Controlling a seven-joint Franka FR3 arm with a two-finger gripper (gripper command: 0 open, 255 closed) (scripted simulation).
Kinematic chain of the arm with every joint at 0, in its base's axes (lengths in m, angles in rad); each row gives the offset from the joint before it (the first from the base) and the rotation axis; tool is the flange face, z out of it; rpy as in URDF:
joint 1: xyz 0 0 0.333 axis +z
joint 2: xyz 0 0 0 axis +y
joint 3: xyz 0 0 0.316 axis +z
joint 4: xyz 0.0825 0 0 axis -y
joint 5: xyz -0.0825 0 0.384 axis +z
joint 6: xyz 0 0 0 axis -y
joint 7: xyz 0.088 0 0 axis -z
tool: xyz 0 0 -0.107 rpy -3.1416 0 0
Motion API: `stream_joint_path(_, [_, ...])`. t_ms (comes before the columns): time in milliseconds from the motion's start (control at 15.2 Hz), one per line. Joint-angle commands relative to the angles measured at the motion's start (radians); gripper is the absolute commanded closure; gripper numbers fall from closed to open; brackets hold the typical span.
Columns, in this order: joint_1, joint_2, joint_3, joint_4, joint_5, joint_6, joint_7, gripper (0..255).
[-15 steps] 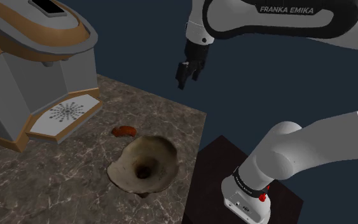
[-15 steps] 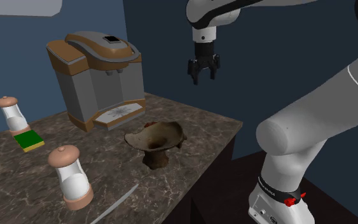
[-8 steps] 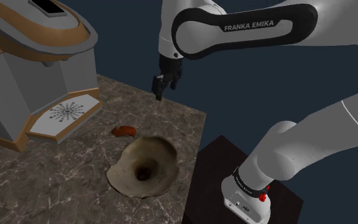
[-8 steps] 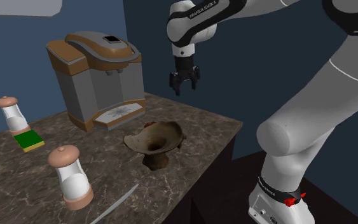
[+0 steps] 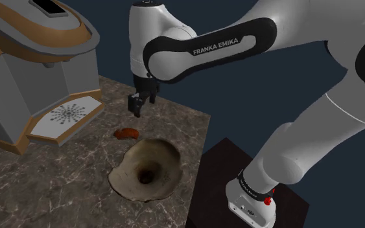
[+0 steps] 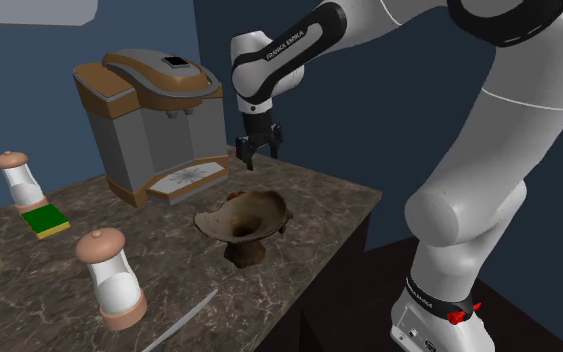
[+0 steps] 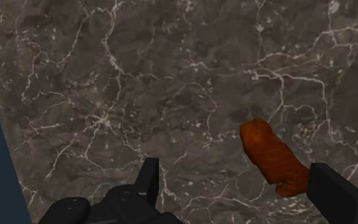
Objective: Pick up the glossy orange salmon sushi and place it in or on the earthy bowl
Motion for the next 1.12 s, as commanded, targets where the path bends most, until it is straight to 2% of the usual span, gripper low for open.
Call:
stream_joint_path(0, [0.011, 0.075, 0.025, 0.046, -0.036, 0.023, 0.034, 0])
stream_joint_path(396, [0.066, 0.290, 0.069, 0.174, -0.164, 0.074, 0.133, 0])
stream_joint_path(858, [0.069, 0.342, 0.054, 0.137, -0.205, 0.155, 0.160, 0])
stream_joint_path(1056, [0.070, 0.346, 0.053, 0.135, -0.209, 0.161, 0.162, 0])
